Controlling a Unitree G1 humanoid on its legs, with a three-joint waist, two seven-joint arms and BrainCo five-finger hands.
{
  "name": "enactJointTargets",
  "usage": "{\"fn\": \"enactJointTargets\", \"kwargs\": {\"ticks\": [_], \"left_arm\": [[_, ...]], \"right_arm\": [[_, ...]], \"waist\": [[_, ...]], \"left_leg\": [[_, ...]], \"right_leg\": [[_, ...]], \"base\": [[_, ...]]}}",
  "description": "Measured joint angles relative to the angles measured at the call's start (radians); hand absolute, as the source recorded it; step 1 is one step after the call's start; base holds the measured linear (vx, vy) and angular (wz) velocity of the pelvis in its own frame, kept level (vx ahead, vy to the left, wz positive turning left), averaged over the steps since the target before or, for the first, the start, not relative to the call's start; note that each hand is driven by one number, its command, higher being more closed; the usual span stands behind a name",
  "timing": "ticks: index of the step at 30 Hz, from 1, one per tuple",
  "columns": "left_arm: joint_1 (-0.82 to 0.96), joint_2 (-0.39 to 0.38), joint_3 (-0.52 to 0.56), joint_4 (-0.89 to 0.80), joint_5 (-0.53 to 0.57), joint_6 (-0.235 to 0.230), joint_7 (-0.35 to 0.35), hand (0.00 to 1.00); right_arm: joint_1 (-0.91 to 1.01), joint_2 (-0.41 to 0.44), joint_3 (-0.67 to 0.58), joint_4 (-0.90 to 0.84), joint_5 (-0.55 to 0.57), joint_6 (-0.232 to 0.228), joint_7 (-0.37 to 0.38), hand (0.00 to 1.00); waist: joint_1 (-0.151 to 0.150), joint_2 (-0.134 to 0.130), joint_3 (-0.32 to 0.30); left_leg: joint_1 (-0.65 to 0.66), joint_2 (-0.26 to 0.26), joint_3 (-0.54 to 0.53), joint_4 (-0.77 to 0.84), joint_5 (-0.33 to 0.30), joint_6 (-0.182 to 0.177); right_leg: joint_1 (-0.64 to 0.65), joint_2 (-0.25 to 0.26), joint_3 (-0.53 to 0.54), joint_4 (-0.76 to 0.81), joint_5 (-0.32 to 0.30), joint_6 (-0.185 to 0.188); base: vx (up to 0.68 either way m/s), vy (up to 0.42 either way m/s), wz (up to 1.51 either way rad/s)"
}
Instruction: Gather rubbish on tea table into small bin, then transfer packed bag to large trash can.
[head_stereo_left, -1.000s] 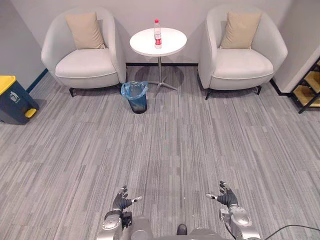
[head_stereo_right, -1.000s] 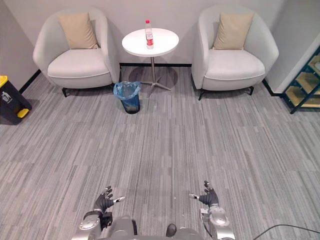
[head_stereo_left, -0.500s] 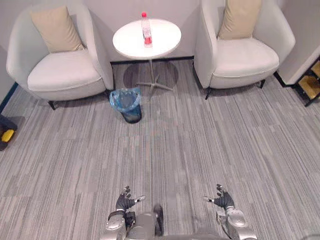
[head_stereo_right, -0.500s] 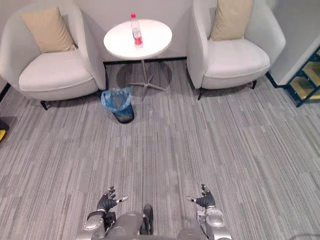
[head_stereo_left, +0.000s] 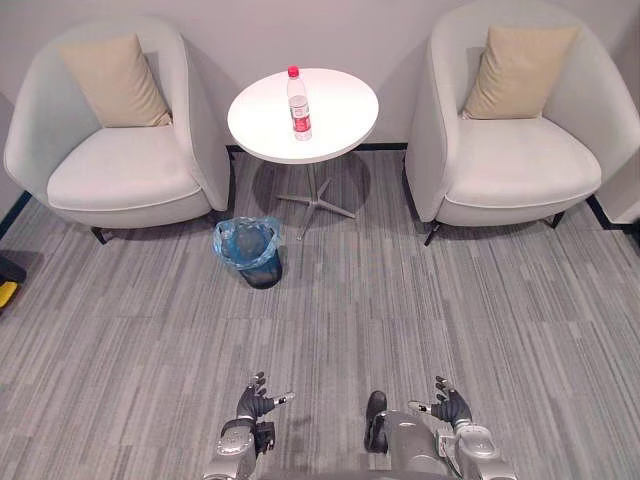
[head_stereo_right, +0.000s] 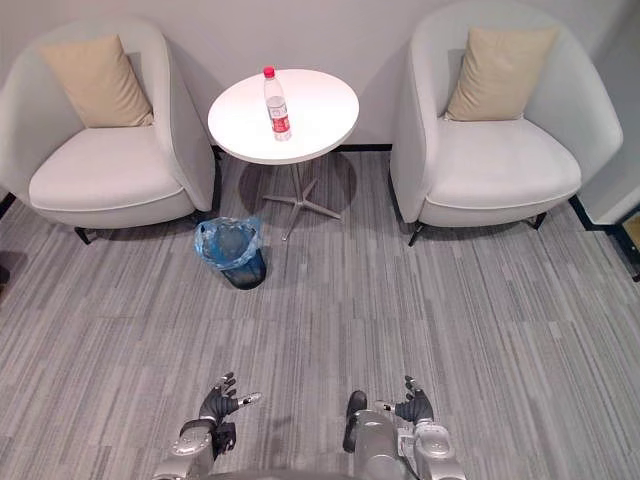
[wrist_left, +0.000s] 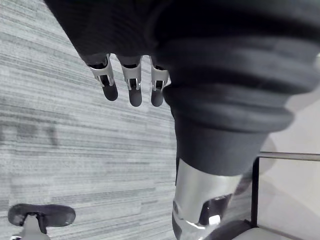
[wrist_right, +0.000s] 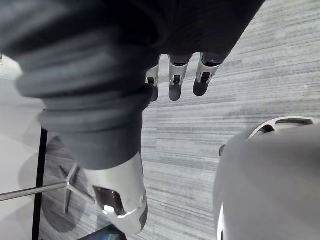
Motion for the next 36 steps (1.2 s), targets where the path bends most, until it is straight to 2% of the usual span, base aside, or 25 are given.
{"fn": "enactJointTargets", "kwargs": {"ticks": [1, 3, 6, 8, 9, 10, 11, 12, 13, 14, 15, 18, 19, 20, 21, 22, 24, 27, 28, 29, 30, 31, 33, 35, 36], "left_arm": [[0.009, -0.002, 0.001, -0.001, -0.001, 0.001, -0.007, 0.00], [0.014, -0.014, 0.001, -0.002, -0.002, 0.001, -0.008, 0.00], [0.013, -0.026, 0.002, -0.017, -0.002, 0.001, -0.008, 0.00], [0.016, -0.033, 0.001, -0.017, -0.002, 0.002, -0.008, 0.00], [0.017, -0.035, 0.001, -0.018, -0.002, 0.002, -0.007, 0.00], [0.022, -0.035, 0.001, -0.017, -0.002, 0.002, -0.007, 0.00], [0.027, -0.032, 0.001, -0.017, -0.003, 0.002, -0.006, 0.00], [0.033, -0.027, 0.001, -0.020, -0.003, 0.000, -0.006, 0.00], [0.032, -0.014, 0.001, -0.020, -0.003, 0.000, -0.005, 0.00], [0.032, -0.005, 0.001, -0.019, -0.003, 0.001, -0.005, 0.00], [0.026, 0.003, 0.000, -0.019, -0.003, 0.002, -0.005, 0.00], [0.031, 0.001, -0.003, -0.018, -0.003, 0.002, -0.006, 0.00], [0.036, 0.005, -0.013, -0.019, -0.003, 0.002, -0.006, 0.00], [0.035, 0.008, -0.018, -0.019, -0.003, 0.002, -0.006, 0.00], [0.034, 0.009, -0.019, -0.019, -0.003, 0.002, -0.006, 0.00], [0.034, 0.020, -0.021, -0.019, -0.003, 0.002, -0.006, 0.00], [0.028, 0.021, -0.021, -0.019, -0.003, 0.002, -0.005, 0.00], [0.012, 0.022, -0.019, -0.018, -0.003, 0.002, -0.005, 0.00], [0.014, 0.021, -0.019, -0.018, -0.003, 0.002, -0.005, 0.00], [0.014, 0.027, -0.018, -0.017, -0.003, 0.001, -0.006, 0.00], [0.014, 0.032, -0.018, -0.014, -0.003, 0.002, -0.006, 0.00], [0.012, 0.013, -0.020, 0.001, -0.002, 0.001, -0.008, 0.00], [0.010, 0.009, -0.020, 0.006, -0.002, 0.001, -0.008, 0.00], [0.010, 0.003, -0.018, 0.013, 0.000, 0.001, -0.008, 0.00], [0.008, 0.001, -0.018, 0.014, 0.000, 0.001, -0.008, 0.00]], "right_arm": [[-0.002, -0.003, 0.011, 0.002, 0.005, -0.001, -0.001, 0.00], [-0.006, -0.006, 0.006, 0.002, 0.019, -0.002, -0.003, 0.00], [-0.042, -0.010, -0.004, 0.001, 0.024, -0.002, -0.005, 0.00], [-0.041, -0.008, -0.019, -0.002, 0.034, -0.002, -0.007, 0.00], [-0.037, -0.008, -0.018, -0.002, 0.034, -0.002, -0.008, 0.00], [-0.029, -0.008, -0.014, -0.001, 0.034, -0.001, -0.011, 0.00], [-0.020, -0.005, -0.005, -0.002, 0.034, -0.002, -0.012, 0.00], [-0.019, 0.001, 0.009, -0.002, 0.034, 0.000, -0.012, 0.00], [-0.021, 0.008, 0.021, -0.003, 0.033, 0.000, -0.011, 0.00], [-0.021, 0.012, 0.019, -0.003, 0.032, 0.000, -0.011, 0.00], [-0.019, 0.013, 0.014, -0.002, 0.030, 0.000, -0.010, 0.00], [-0.020, 0.012, 0.012, -0.003, 0.005, 0.000, -0.007, 0.00], [-0.020, 0.020, 0.013, -0.003, -0.003, 0.000, 0.000, 0.00], [-0.020, 0.023, 0.014, -0.002, -0.003, 0.000, 0.003, 0.00], [-0.020, 0.024, 0.013, -0.001, -0.003, 0.000, 0.003, 0.00], [-0.018, 0.024, 0.016, 0.005, -0.004, -0.001, 0.008, 0.00], [-0.020, 0.020, 0.021, 0.006, -0.005, -0.001, 0.010, 0.00], [-0.022, 0.016, 0.021, 0.007, -0.005, -0.001, 0.014, 0.00], [-0.019, 0.013, 0.021, 0.006, -0.004, -0.002, 0.015, 0.00], [-0.017, 0.012, 0.021, 0.006, -0.004, -0.001, 0.015, 0.00], [-0.012, 0.011, 0.020, 0.008, -0.004, -0.001, 0.015, 0.00], [-0.018, 0.010, 0.010, 0.017, -0.003, 0.000, 0.015, 0.00], [-0.022, 0.006, 0.009, 0.017, -0.003, -0.001, 0.015, 0.00], [-0.011, 0.000, 0.003, 0.030, 0.001, -0.001, 0.016, 0.00], [-0.011, -0.001, 0.002, 0.041, -0.001, -0.001, 0.016, 0.00]], "waist": [[0.011, 0.006, 0.004], [0.030, 0.000, 0.008], [0.051, 0.009, 0.015], [0.059, 0.006, 0.018], [0.061, 0.010, 0.018], [0.074, 0.020, 0.017], [0.083, 0.020, 0.015], [0.088, 0.016, 0.009], [0.092, -0.009, 0.003], [0.092, -0.022, 0.001], [0.100, -0.046, -0.006], [0.101, -0.045, -0.006], [0.086, -0.052, -0.006], [0.081, -0.053, -0.005], [0.080, -0.053, -0.004], [0.077, -0.051, -0.003], [0.073, -0.051, -0.003], [0.039, -0.043, 0.006], [0.023, -0.042, 0.011], [0.023, -0.056, 0.014], [0.023, -0.061, 0.015], [0.026, -0.039, 0.016], [0.018, -0.040, 0.017], [0.014, -0.024, 0.010], [0.015, -0.012, 0.012]], "left_leg": [[-0.067, 0.012, 0.032, 0.128, -0.015, 0.020], [-0.155, 0.006, 0.093, 0.131, -0.051, 0.052], [-0.265, -0.047, 0.142, -0.129, -0.067, 0.082], [-0.267, -0.109, 0.131, -0.426, -0.021, 0.071], [-0.259, -0.116, 0.124, -0.495, 0.004, 0.070], [-0.246, -0.113, 0.119, -0.543, 0.072, 0.067], [-0.230, -0.117, 0.129, -0.540, 0.124, 0.084], [-0.228, -0.127, 0.141, -0.520, 0.137, 0.103], [-0.245, -0.153, 0.143, -0.478, 0.113, 0.136], [-0.252, -0.166, 0.149, -0.458, 0.090, 0.144], [-0.254, -0.194, 0.176, -0.432, 0.044, 0.161], [-0.179, -0.224, 0.209, -0.452, 0.011, 0.199], [-0.113, -0.244, 0.211, -0.475, -0.012, 0.219], [-0.061, -0.255, 0.207, -0.490, -0.030, 0.227], [-0.051, -0.256, 0.207, -0.492, -0.034, 0.228], [0.034, -0.257, 0.196, -0.532, -0.045, 0.233], [0.086, -0.247, 0.180, -0.579, -0.045, 0.233], [0.132, -0.207, 0.130, -0.597, -0.046, 0.231], [0.156, -0.184, 0.113, -0.597, -0.060, 0.207], [0.176, -0.179, 0.101, -0.597, -0.081, 0.171], [0.189, -0.174, 0.089, -0.595, -0.099, 0.143], [0.188, -0.144, 0.075, -0.599, -0.106, 0.122], [0.194, -0.129, 0.052, -0.594, -0.099, 0.111], [0.171, -0.104, 0.011, -0.518, -0.098, 0.098], [0.111, -0.078, -0.013, -0.378, -0.090, 0.073]], "right_leg": [[0.070, 0.019, 0.001, -0.041, 0.002, -0.008], [0.135, 0.020, 0.009, -0.085, -0.002, -0.009], [0.187, 0.003, 0.035, -0.125, -0.011, 0.001], [0.223, -0.040, 0.059, -0.119, -0.064, 0.029], [0.234, -0.046, 0.064, -0.117, -0.076, 0.041], [0.251, -0.050, 0.086, -0.107, -0.104, 0.067], [0.266, -0.056, 0.111, -0.102, -0.123, 0.085], [0.276, -0.071, 0.127, -0.102, -0.135, 0.103], [0.283, -0.098, 0.136, -0.099, -0.152, 0.123], [0.280, -0.114, 0.137, -0.089, -0.161, 0.132], [0.246, -0.152, 0.165, -0.012, -0.194, 0.159], [0.138, -0.204, 0.253, 0.300, -0.205, 0.187], [0.076, -0.236, 0.271, 0.503, -0.172, 0.245], [0.037, -0.254, 0.262, 0.636, -0.176, 0.242], [0.031, -0.258, 0.258, 0.653, -0.179, 0.238], [-0.028, -0.262, 0.203, 0.749, -0.213, 0.180], [-0.085, -0.246, 0.144, 0.728, -0.240, 0.137], [-0.166, -0.192, 0.104, 0.521, -0.252, 0.132], [-0.183, -0.168, 0.119, 0.379, -0.210, 0.129], [-0.189, -0.166, 0.136, 0.268, -0.104, 0.122], [-0.179, -0.166, 0.131, 0.250, -0.010, 0.096], [-0.169, -0.133, 0.117, 0.276, -0.030, 0.058], [-0.174, -0.131, 0.109, 0.321, -0.085, 0.053], [-0.127, -0.113, 0.061, 0.292, -0.117, 0.040], [-0.065, -0.086, 0.029, 0.222, -0.115, 0.038]], "base": [[0.38, -0.152, -0.11], [0.38, -0.117, -0.12], [0.30, 0.054, -0.23], [0.34, 0.203, -0.21], [0.36, 0.265, -0.21], [0.28, 0.212, -0.37], [0.39, 0.272, -0.51], [0.44, 0.248, -0.43], [0.45, 0.229, -0.25], [0.45, 0.186, -0.21], [0.44, 0.184, -0.18], [0.42, 0.192, -0.18], [0.43, 0.122, 0.12], [0.51, 0.132, 0.14], [0.42, 0.051, 0.07], [0.39, 0.009, 0.11], [0.36, -0.044, 0.25], [0.34, -0.149, 0.57], [0.34, -0.209, 0.51], [0.43, -0.284, 0.48], [0.41, -0.289, 0.27], [0.28, -0.197, 0.15], [0.25, -0.250, 0.27], [0.27, -0.264, 0.52], [0.23, -0.214, 0.60]]}}
